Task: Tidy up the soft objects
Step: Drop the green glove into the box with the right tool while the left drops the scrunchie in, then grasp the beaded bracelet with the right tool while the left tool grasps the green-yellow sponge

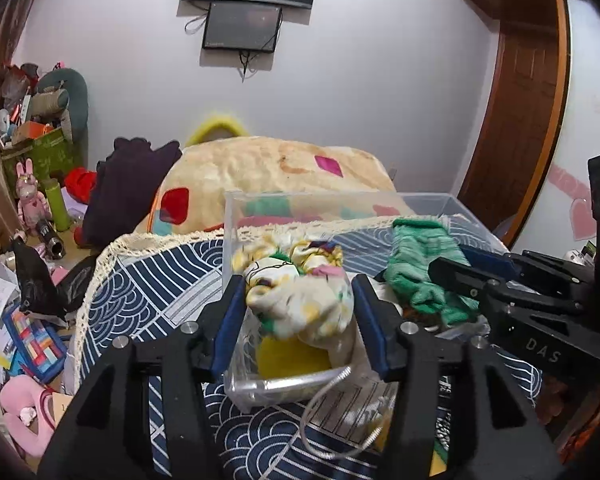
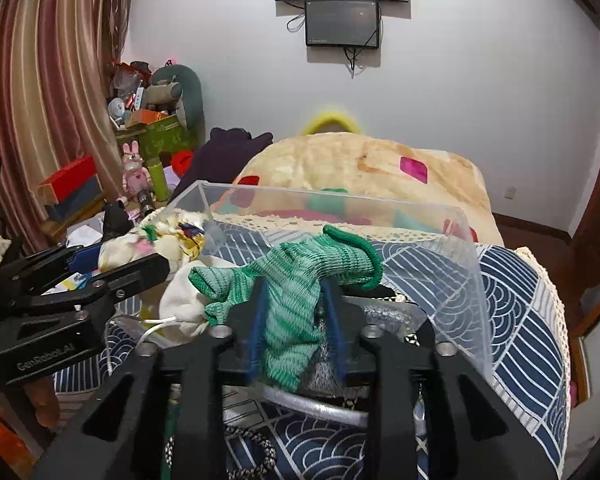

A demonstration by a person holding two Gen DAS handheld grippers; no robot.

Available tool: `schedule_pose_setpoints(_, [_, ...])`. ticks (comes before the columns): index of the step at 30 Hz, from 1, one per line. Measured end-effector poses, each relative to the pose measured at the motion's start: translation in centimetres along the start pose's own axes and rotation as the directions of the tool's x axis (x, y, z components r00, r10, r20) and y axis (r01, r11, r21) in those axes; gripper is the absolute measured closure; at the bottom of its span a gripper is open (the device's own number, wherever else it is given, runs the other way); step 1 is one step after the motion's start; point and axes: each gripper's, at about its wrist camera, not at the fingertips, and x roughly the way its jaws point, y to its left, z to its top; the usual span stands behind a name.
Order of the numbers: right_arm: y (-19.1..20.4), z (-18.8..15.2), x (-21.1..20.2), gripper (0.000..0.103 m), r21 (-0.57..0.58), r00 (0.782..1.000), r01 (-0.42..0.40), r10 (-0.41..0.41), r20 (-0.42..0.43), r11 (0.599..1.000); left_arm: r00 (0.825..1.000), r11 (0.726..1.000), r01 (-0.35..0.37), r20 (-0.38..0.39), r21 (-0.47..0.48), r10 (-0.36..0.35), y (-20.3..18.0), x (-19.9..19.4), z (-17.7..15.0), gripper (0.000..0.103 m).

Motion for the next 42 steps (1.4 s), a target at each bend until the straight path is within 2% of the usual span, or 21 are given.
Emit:
schedule_pose_setpoints(1, [0.0,0.0,-0.4,0.059,0.002,1.0,0.001,-0.001,0.008,1.0,1.0,1.0,-0.004,0.006,0.012,0.004,-0.2,-0.5,0.1,0.05])
schedule_pose_setpoints(2, [-0.1,0.0,-1.1,0.059,0.007,1.0,-0.001,0.0,0.027,1.0,1.0,1.0,-0.007,0.011,0.018,0.007,-0.4,-0.8,0.1,0.05])
schedule_pose_setpoints(5, [0.1,0.0,-2.5,0.059,0.003,0.998,-0.015,0.015,0.062,1.0,1.0,1.0,-0.005,0.026,0.026,0.004,-0.8,-2.1,0.2,0.049])
schedule_pose_setpoints(8, [0.3,0.1,-4.2,0.058,0.0,0.994,-0.008,0.008,0.104,1.0,0.999,1.0,-0.004,0.042,0.026,0.003,-1.1,-3.5,0.0,0.04])
schedule_pose_setpoints(13, [0.2,-0.4,-6.1,0.058,-0.006,0.991,-0.025,0.026,0.135,1.0,0.997,0.998,-0.01,0.081,0.063,0.004,-2.1,-5.8,-0.9,0.033])
schedule_pose_setpoints(18, [0.5,-2.0,-6.2,0.058,-0.022,0.994,-0.019,0.022,0.109,1.0,0.998,0.995,-0.011,0.066,0.103,0.005,-2.9,-6.8,-2.6,0.028])
schedule_pose_setpoints(26, [0.6,-5.8,-3.0,0.059,-0.01,0.999,-0.035,0.035,-0.026,0.999,1.0,0.994,-0.007,-0.015,0.105,0.008,-3.3,-6.1,-6.5,0.026])
schedule_pose_setpoints(28, [0.6,-6.3,-1.7,0.065,0.005,0.997,-0.039,0.039,-0.067,0.999,1.0,0.995,-0.011,-0.025,0.102,0.013,-3.4,-5.9,-7.3,0.026])
schedule_pose_setpoints(31, [0.9,-6.8,0.3,0.072,0.011,0.99,-0.053,0.054,-0.129,0.999,0.999,0.997,0.019,-0.039,0.074,-0.016,-3.3,-5.6,-8.0,0.027])
schedule_pose_setpoints(33, [1.4,-7.1,1.1,0.075,-0.004,0.987,-0.046,0.045,-0.153,0.999,0.998,0.997,0.044,-0.048,0.059,-0.041,-3.4,-5.6,-8.3,0.034])
schedule_pose_setpoints(34, [1.7,-7.1,1.2,0.076,-0.023,0.989,-0.032,0.028,-0.145,0.999,0.996,0.997,0.064,-0.058,0.048,-0.061,-3.4,-5.5,-8.3,0.036])
schedule_pose_setpoints(36, [2.4,-7.0,1.1,0.09,-0.057,0.99,-0.018,0.01,-0.137,0.998,0.994,0.995,0.091,-0.069,0.034,-0.088,-3.5,-5.3,-8.3,0.039])
schedule_pose_setpoints(37, [2.7,-7.0,1.1,0.093,-0.075,0.991,-0.011,0.0,-0.137,0.997,0.992,0.994,0.107,-0.076,0.022,-0.105,-3.7,-5.1,-8.2,0.039])
schedule_pose_setpoints(42, [3.5,-7.3,0.3,0.095,-0.117,0.994,0.018,-0.03,-0.104,0.993,0.99,0.993,0.114,-0.093,0.042,-0.11,-4.8,-4.0,-8.3,0.045])
